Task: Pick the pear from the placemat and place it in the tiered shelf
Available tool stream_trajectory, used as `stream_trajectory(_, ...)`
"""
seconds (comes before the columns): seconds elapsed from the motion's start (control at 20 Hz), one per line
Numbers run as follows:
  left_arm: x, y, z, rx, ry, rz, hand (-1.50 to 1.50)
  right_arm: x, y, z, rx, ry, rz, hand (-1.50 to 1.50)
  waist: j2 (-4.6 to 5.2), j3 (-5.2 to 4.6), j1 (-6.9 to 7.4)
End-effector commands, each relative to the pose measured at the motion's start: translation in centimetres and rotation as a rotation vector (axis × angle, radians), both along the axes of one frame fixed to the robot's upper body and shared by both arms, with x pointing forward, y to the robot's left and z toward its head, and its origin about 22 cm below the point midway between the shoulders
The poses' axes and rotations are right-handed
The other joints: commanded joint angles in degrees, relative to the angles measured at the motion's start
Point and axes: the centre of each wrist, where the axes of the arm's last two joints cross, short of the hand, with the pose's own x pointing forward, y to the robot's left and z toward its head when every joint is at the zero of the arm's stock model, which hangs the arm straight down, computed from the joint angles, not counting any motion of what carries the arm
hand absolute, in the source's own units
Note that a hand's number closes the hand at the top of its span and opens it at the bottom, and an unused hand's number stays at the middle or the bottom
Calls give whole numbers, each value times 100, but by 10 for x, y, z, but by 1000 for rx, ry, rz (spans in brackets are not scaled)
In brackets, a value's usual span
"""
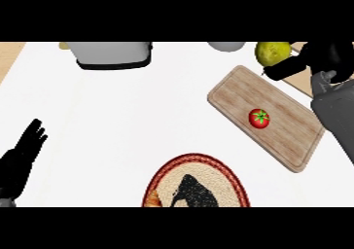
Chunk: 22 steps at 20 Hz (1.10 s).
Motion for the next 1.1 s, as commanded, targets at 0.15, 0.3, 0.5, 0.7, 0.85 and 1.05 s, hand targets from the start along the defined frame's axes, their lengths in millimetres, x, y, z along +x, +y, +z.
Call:
stream_trajectory(0.15,3,5,8,24,4,-8,0,-67,-9,66,26,-157,-79,150,45,2,114)
stream_trajectory(0.3,31,-11,9,-10,0,-35,0,-77,-37,101,50,-222,-89,150,82,3,137)
stream_trajectory(0.5,5,-9,-5,2,-4,-30,0,-97,-16,115,-2,-279,-173,150,78,-2,233)
stream_trajectory(0.7,23,-13,17,-8,-13,-60,0,-81,-33,133,-158,-216,-275,150,98,-7,276)
stream_trajectory(0.85,14,-4,17,3,-22,-51,0,-80,-52,149,-151,-222,-298,150,100,-2,321)
stream_trajectory(1.05,20,-21,-1,2,-20,-60,0,-69,-67,175,-172,-185,-301,150,123,-6,347)
